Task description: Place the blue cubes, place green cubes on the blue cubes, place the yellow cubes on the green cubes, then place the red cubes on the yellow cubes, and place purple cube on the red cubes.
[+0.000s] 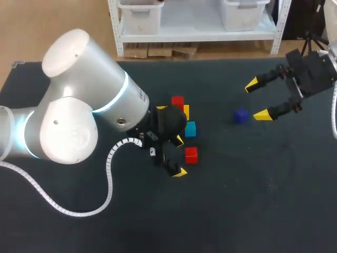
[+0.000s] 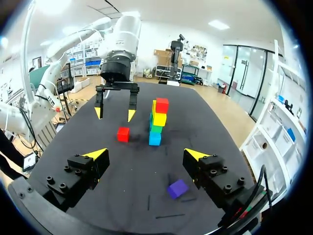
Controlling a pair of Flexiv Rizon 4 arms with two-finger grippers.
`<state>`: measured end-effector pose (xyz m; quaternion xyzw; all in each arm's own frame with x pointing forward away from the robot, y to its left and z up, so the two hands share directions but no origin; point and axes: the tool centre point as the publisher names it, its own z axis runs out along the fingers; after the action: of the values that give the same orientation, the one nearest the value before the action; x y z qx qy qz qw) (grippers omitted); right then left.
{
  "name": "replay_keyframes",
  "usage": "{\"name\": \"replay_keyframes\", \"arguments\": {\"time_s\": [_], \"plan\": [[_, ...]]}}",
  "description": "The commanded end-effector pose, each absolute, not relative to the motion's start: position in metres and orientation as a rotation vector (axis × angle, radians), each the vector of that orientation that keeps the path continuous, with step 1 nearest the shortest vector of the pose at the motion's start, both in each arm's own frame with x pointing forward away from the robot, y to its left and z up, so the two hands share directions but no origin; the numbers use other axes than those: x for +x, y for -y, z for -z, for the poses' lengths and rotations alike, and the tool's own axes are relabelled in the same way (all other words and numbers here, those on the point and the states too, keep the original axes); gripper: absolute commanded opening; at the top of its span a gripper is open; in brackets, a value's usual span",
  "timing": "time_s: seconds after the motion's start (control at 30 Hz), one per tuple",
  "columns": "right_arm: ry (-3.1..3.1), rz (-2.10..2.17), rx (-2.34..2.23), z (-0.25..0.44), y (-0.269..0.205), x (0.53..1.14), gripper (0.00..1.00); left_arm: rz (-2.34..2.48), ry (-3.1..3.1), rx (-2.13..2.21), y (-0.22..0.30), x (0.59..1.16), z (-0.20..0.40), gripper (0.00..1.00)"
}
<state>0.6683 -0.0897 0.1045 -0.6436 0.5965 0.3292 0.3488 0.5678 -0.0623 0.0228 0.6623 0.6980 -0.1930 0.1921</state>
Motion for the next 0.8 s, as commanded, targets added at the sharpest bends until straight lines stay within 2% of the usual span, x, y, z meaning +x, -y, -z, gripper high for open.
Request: {"name": "replay_keyframes", "arguments": {"time_s": [0.03,0.8], "plan": [[-1.545,-0.854,-1.668,-0.104,0.089,0.669,1.00,0.543,-1.952,1.867,0.069,0.574,-0.017,1.00],[-1.545,-0.854,-1.668,-0.104,0.089,0.669,1.00,0.533,-1.907,1.921,0.085,0.593,0.000,1.00]]}}
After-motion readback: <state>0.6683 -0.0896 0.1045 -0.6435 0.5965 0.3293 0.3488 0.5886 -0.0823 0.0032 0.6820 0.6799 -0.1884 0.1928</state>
